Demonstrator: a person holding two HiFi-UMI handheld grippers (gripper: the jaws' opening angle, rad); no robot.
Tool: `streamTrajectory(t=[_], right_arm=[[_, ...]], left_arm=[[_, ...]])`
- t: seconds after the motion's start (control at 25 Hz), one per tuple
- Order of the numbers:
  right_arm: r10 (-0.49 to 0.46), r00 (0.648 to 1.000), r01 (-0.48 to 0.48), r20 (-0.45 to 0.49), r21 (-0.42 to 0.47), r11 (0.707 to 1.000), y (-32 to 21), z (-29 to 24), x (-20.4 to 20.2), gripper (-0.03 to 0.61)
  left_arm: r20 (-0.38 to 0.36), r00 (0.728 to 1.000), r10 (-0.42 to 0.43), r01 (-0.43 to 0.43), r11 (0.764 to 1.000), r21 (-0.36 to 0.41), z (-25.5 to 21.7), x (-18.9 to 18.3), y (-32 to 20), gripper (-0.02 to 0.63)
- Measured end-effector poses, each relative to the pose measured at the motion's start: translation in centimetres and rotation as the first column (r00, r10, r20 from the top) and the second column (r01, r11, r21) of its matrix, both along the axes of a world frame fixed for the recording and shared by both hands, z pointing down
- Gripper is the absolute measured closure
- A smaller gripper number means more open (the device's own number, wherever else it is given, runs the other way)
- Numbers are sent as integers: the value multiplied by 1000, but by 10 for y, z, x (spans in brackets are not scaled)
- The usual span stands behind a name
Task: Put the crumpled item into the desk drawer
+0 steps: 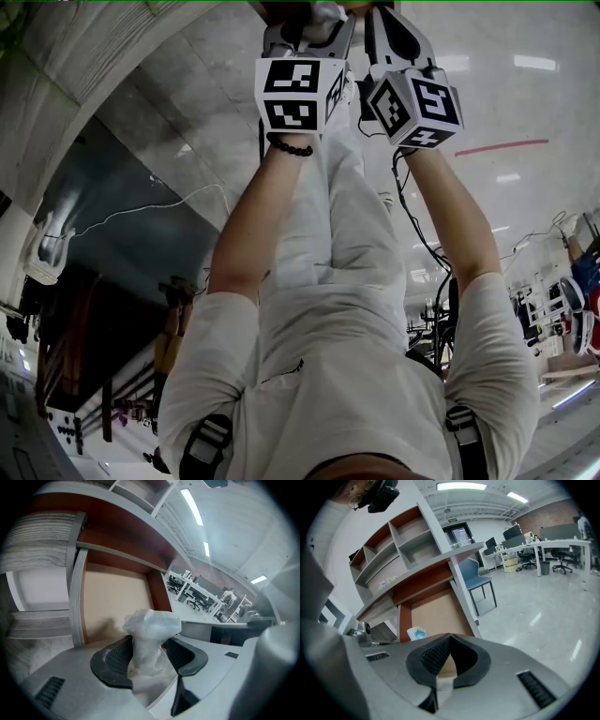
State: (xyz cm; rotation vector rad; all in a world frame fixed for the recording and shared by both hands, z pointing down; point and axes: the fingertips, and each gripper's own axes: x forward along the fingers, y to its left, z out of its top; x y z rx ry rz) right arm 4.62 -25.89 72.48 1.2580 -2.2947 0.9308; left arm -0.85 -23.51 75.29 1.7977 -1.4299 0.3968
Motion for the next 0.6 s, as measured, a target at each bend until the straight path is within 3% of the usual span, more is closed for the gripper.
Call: streamTrajectory(t=[0.32, 0.6], right_arm=[[11, 1000, -11, -2, 1, 1000, 7, 1, 3, 580], [18, 1000, -18, -4, 2, 1000, 8, -3, 4, 580]], left_arm=[[-6, 1000, -8, 8, 1000, 4, 1, -1, 7, 383], [-22, 1000, -5, 5, 1000, 10, -3, 1, 6, 335]])
